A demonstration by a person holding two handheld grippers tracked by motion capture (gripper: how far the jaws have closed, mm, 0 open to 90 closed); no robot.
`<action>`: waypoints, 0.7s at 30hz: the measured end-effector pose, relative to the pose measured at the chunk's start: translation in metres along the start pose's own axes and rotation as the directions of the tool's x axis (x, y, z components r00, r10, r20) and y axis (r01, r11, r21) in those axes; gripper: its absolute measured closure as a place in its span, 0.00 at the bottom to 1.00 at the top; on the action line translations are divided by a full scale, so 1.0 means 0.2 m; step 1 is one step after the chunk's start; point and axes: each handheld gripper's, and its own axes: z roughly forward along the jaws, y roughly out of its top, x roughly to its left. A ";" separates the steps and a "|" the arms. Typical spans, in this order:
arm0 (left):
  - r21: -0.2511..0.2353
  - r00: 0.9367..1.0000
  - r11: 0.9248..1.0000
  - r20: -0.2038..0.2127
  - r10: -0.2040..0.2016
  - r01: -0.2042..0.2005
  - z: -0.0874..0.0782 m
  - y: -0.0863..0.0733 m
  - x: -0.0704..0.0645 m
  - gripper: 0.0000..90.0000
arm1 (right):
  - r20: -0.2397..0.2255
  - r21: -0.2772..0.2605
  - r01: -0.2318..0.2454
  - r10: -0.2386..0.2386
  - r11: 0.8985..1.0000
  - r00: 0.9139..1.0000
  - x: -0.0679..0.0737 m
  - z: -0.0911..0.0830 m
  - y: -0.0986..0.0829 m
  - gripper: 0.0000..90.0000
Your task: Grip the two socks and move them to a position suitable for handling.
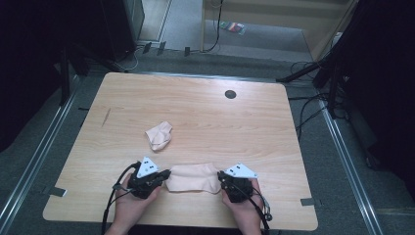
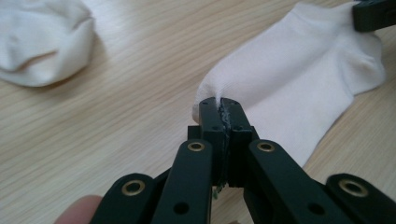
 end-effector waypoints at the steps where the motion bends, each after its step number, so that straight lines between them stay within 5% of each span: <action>1: 0.001 1.000 1.000 -0.001 0.002 -0.002 -0.02 0.00 0.02 1.00 | -0.008 -0.008 0.002 -0.002 1.000 1.000 0.00 -0.02 0.01 0.98; 5: 0.014 0.998 0.999 -0.049 0.039 -0.038 -0.10 0.00 0.05 1.00 | -0.032 -0.008 0.007 -0.007 1.000 0.999 0.01 -0.06 0.03 0.99; 15: 0.033 0.997 0.996 -0.002 0.077 -0.077 -0.09 -0.04 0.02 1.00 | -0.045 0.016 0.036 -0.036 0.999 0.998 0.04 -0.04 0.01 0.99; 21: 0.020 0.998 0.998 0.018 0.054 -0.055 -0.08 -0.04 0.02 1.00 | -0.061 0.015 0.049 -0.048 0.999 0.997 0.05 -0.03 0.00 0.99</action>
